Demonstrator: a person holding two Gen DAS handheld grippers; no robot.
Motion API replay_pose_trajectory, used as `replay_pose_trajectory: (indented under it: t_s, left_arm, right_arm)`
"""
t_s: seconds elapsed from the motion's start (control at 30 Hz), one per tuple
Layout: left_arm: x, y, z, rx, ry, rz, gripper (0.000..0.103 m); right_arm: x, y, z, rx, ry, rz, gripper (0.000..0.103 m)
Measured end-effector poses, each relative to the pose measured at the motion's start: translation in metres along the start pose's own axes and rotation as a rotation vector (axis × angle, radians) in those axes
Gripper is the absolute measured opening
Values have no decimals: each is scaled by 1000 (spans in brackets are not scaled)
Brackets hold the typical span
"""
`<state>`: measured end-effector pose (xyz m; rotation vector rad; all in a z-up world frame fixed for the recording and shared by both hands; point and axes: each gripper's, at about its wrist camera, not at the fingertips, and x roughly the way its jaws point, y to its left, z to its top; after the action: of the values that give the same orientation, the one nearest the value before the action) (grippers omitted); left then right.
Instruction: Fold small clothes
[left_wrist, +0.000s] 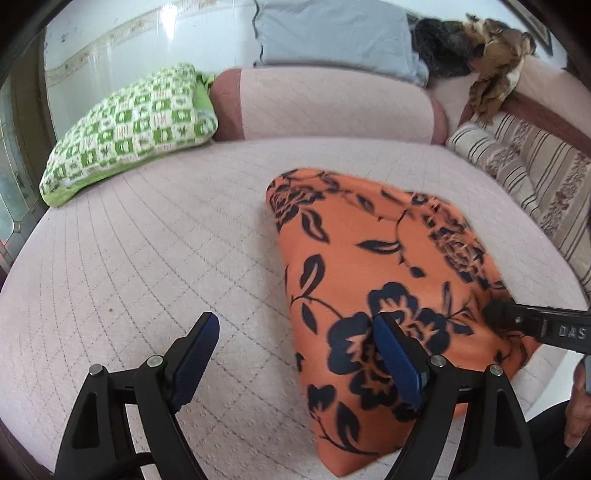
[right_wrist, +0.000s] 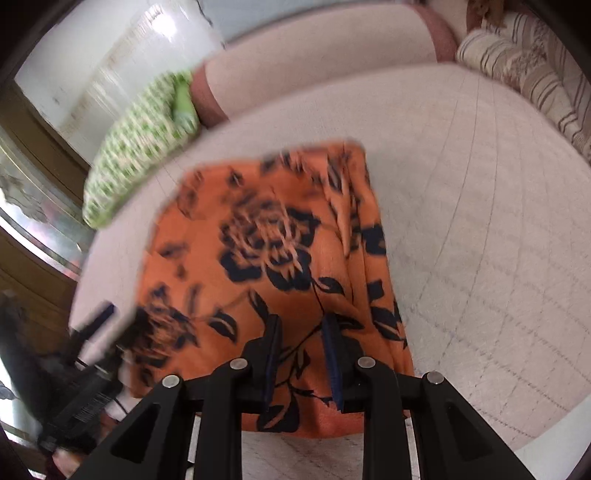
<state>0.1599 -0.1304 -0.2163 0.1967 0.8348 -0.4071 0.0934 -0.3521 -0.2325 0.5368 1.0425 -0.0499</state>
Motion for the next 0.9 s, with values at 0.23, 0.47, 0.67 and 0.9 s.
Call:
replay_pose_trajectory:
  t_s: [0.23,0.47,0.67,0.9]
  left_arm:
    - [9,3,11,-11,45,-69,91]
    - [26,46,37,-207,132,-326,91]
    - [64,66,39,-343,314,-464,91]
    - [77,54,39,-318,365,-548,91]
  right_arm:
    - [-9,-8,9,38,-31,80,26]
    - [-21,-51,21,184,-114,125,79]
    - [0,-90,31,286,-40,262,79]
    - [36,-114,42,326,89,366,79]
